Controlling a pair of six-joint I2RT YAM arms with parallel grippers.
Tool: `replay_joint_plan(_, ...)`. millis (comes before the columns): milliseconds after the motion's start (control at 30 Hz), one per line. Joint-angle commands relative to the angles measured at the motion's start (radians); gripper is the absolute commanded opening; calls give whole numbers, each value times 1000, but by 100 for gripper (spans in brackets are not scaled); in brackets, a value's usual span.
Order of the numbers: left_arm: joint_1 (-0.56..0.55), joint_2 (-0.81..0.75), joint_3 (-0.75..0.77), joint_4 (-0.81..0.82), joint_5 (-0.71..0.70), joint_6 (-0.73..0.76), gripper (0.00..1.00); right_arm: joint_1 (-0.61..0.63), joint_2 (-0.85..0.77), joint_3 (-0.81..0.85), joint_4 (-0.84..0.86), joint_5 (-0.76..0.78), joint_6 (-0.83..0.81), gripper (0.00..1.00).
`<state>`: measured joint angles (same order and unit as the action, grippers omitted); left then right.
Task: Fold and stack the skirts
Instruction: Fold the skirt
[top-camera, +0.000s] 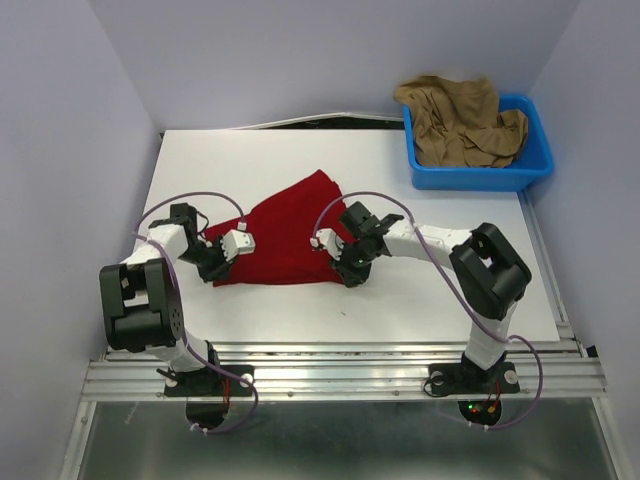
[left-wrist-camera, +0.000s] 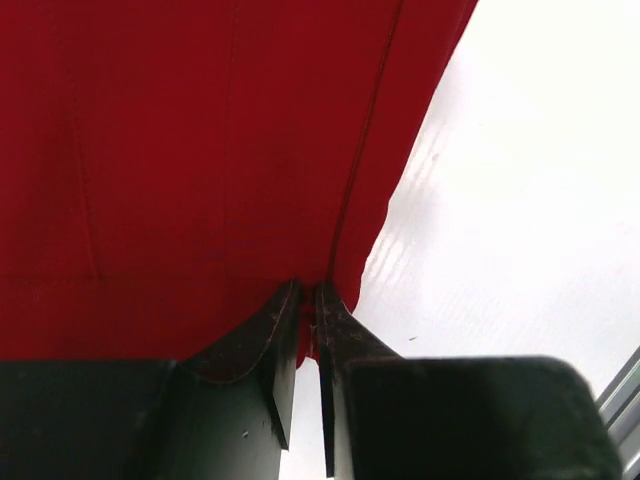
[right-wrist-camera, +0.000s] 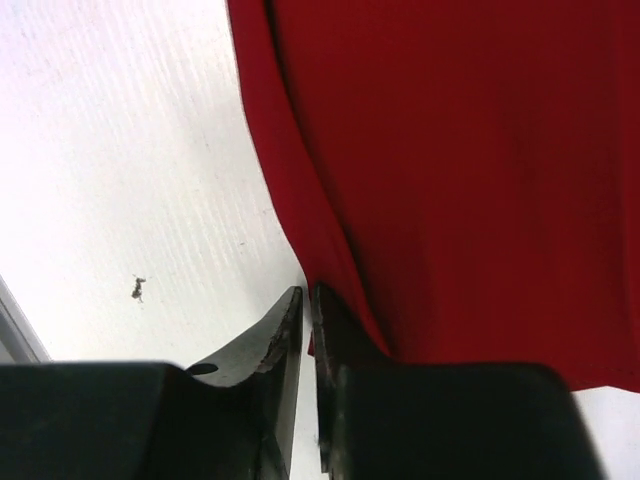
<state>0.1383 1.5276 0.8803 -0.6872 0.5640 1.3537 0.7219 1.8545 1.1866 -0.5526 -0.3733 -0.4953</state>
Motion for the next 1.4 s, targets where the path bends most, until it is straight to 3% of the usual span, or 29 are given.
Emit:
replay_joint_plan(0,-6,-38,-69,-15,-90,73,19,-9,54,-25,57,153,-5,10)
replay_joint_plan(133,-43,-41,-86,-20,-53,42,17,-134,139,112,106,276,18,1)
replay_joint_plan(267,-132,-66,-104,29,-35,-62,17,-228,241,340,106,307,20,3)
replay_joint_plan(367,-259,-60,-101,80,-29,-175,21,-239,282,491,112,318,18,7)
replay_joint_plan(433,-333,-29,-81,89,-15,-226,24,-239,296,554,137,306,53,18)
replay_joint_plan(467,-353,-20,-58,101,6,-298,26,-239,314,623,140,306,63,39)
replay_joint_plan(500,-373,-6,-46,127,16,-338,27,-239,325,660,140,316,84,48)
replay_joint_plan(667,-499,-32,64,179,170,-534,51,-239,325,820,92,335,138,59)
replay_joint_plan(733,-505,-99,91,225,235,-626,59,-239,287,811,71,259,196,60)
replay_joint_plan(833,-505,-215,111,271,217,-699,65,-239,210,745,40,82,276,61)
replay_joint_plan(1000,-497,-375,88,229,12,-607,73,-142,146,579,46,-139,386,61)
replay_joint_plan(1133,-479,-528,-42,225,-168,-437,80,-58,149,461,120,-226,442,60)
replay_joint_plan(1167,-471,-565,-120,236,-206,-347,98,-43,166,437,132,-230,452,60)
replay_joint_plan(1367,-464,-860,-406,367,-361,-40,98,-3,265,406,244,-285,567,59)
